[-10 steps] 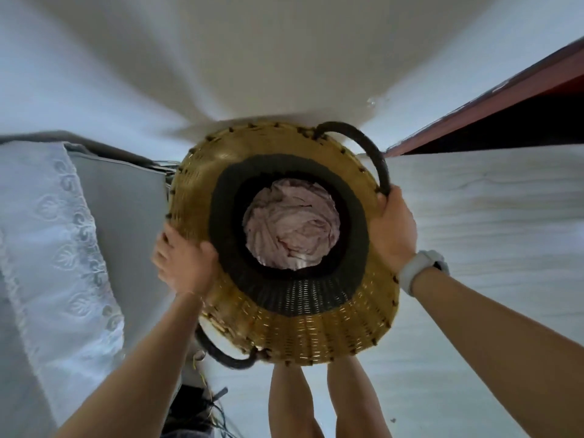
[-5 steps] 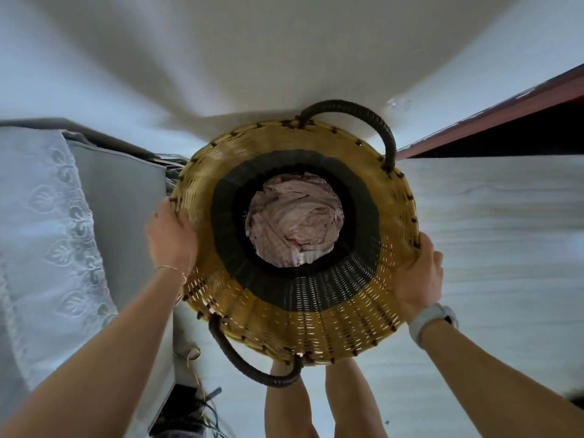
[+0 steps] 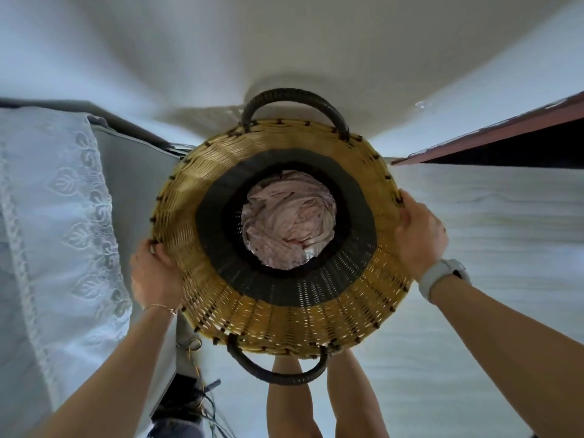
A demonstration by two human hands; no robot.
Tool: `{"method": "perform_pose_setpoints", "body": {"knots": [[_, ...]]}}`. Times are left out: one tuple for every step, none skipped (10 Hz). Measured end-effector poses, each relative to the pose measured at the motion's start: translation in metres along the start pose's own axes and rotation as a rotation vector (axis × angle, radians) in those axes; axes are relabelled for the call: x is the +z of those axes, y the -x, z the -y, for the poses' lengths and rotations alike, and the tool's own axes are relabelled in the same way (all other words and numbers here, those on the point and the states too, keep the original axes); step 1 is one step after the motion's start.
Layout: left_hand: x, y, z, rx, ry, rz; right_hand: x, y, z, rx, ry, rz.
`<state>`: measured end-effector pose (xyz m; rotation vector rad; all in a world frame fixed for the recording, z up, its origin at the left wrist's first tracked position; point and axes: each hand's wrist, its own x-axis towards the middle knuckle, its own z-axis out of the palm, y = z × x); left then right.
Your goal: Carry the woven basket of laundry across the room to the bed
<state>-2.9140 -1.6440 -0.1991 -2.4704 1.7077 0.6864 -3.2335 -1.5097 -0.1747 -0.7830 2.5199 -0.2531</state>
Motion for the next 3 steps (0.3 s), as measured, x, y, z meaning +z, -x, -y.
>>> {"method": "perform_pose_setpoints", "body": {"knots": [[0.000,-0.005,0.005,0.006,-0.028,0.009,0.004,0.004,0.000,0.039,-0.018,0.027],[-0.006,-0.009,0.008,0.026,-0.058,0.049,0.002,0.007,0.000,0.086,-0.037,0.071],[-0.010,-0.005,0.009,0.023,-0.038,0.098,-0.006,0.004,0.015,0.114,-0.090,0.122]]}}
